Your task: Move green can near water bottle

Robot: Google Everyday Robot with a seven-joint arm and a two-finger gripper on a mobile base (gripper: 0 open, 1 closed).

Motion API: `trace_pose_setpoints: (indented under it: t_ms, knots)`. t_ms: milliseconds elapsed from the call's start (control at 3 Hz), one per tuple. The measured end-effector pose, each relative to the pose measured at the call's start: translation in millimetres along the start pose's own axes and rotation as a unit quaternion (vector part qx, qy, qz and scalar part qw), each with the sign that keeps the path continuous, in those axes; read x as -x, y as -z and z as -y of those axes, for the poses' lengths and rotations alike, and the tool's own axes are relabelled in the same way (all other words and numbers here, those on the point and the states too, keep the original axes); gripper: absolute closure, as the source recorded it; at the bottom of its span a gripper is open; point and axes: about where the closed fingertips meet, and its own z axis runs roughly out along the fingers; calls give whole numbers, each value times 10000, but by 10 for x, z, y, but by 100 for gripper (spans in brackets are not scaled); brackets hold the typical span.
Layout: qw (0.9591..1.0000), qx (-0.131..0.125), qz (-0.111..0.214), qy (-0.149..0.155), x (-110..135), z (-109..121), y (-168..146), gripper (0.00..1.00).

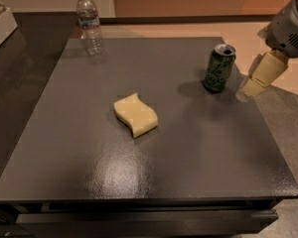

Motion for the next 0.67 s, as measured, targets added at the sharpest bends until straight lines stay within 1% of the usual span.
trace_pose_setpoints:
  t_ms: [333,667]
  knots:
    - [9987,-120,360,-339,59,247,-221,0]
    - [9958,-217,669,-581,151,422,-410,0]
